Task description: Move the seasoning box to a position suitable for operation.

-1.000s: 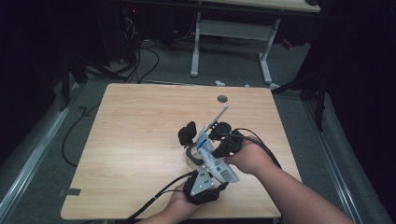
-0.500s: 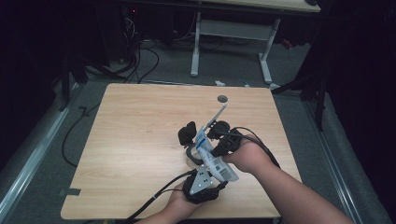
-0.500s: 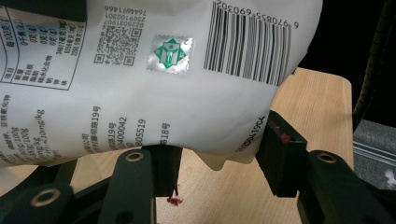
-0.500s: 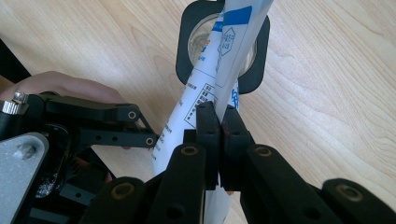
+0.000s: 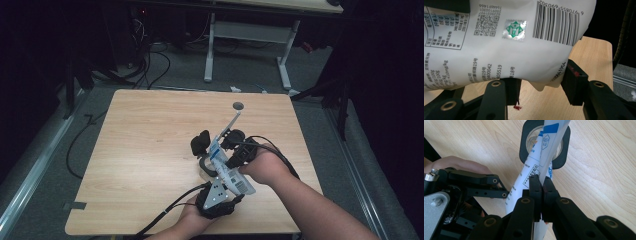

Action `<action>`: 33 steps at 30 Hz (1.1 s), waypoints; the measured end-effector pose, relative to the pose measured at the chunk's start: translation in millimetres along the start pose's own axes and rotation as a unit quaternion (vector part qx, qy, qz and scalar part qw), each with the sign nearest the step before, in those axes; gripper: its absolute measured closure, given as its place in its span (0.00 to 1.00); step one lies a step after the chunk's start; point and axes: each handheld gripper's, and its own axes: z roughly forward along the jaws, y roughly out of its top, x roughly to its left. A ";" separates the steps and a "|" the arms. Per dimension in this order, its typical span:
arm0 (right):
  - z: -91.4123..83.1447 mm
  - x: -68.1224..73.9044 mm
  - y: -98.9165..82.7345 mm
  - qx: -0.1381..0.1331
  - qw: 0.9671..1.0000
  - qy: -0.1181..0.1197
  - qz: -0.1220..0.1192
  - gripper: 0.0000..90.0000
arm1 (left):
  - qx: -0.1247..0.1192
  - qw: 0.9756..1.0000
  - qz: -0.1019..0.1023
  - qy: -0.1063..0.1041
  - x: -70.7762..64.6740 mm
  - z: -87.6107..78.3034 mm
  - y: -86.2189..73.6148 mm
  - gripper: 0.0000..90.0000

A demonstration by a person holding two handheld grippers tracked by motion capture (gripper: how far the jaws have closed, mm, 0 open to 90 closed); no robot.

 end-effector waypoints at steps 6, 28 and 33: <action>1.0 -0.5 2.1 0.002 1.000 0.001 -0.004 0.99 | 0.001 1.000 0.000 0.001 0.8 0.1 0.1 0.60; -0.3 1.0 6.0 0.005 1.000 -0.002 -0.002 0.99 | -0.005 1.000 -0.004 0.000 1.7 -1.7 2.8 0.60; -0.6 1.1 6.4 0.006 1.000 -0.004 -0.004 0.99 | -0.006 1.000 -0.005 0.000 1.5 -2.0 3.1 0.60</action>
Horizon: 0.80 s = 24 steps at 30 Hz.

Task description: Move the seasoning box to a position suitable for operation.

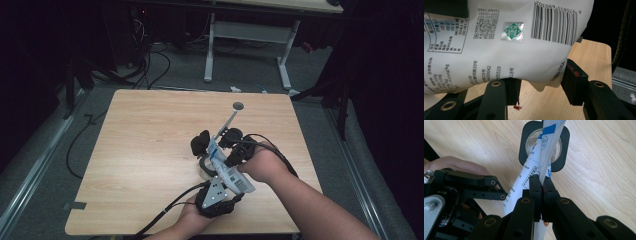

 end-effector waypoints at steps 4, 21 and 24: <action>0.1 -0.2 0.0 -0.001 1.000 0.000 -0.001 0.99 | 0.000 1.000 0.001 0.000 -0.2 -0.2 0.4 0.60; -0.2 -0.6 3.0 0.005 1.000 0.000 -0.006 0.99 | 0.000 1.000 0.001 0.000 0.3 -1.6 1.5 0.60; 0.3 -0.3 3.4 0.005 1.000 -0.001 -0.005 0.99 | 0.000 1.000 0.000 -0.001 0.3 -1.6 1.4 0.60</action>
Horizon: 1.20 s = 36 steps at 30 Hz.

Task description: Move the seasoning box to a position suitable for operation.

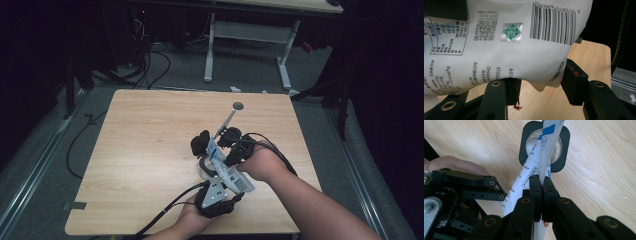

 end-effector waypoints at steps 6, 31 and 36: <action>0.0 0.0 0.4 0.000 1.000 0.000 -0.001 0.99 | -0.001 1.000 -0.001 0.000 0.1 -0.3 0.4 0.60; -0.5 1.3 4.2 0.000 1.000 -0.002 -0.007 0.99 | -0.005 1.000 -0.002 0.000 1.4 -2.3 2.7 0.60; -1.0 1.9 4.6 0.002 1.000 -0.003 -0.003 0.99 | -0.006 1.000 -0.002 0.000 1.4 -2.6 3.0 0.60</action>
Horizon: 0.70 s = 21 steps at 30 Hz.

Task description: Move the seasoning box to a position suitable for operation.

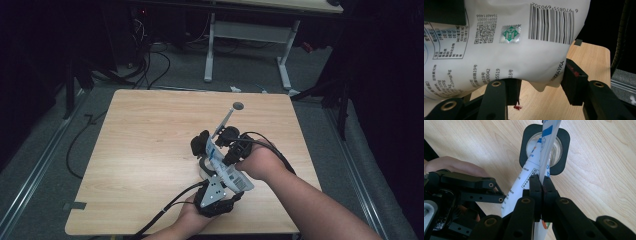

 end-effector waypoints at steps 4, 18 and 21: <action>-0.2 -0.3 0.6 0.000 1.000 0.000 -0.003 0.99 | 0.000 1.000 0.001 0.000 0.3 -0.5 0.3 0.60; -0.2 0.1 1.9 0.000 1.000 0.001 -0.004 0.99 | -0.002 1.000 0.002 0.003 0.7 -1.1 0.7 0.60; 0.4 -0.6 2.2 -0.002 1.000 0.001 -0.004 0.99 | -0.003 1.000 0.002 0.003 0.9 -1.1 0.8 0.61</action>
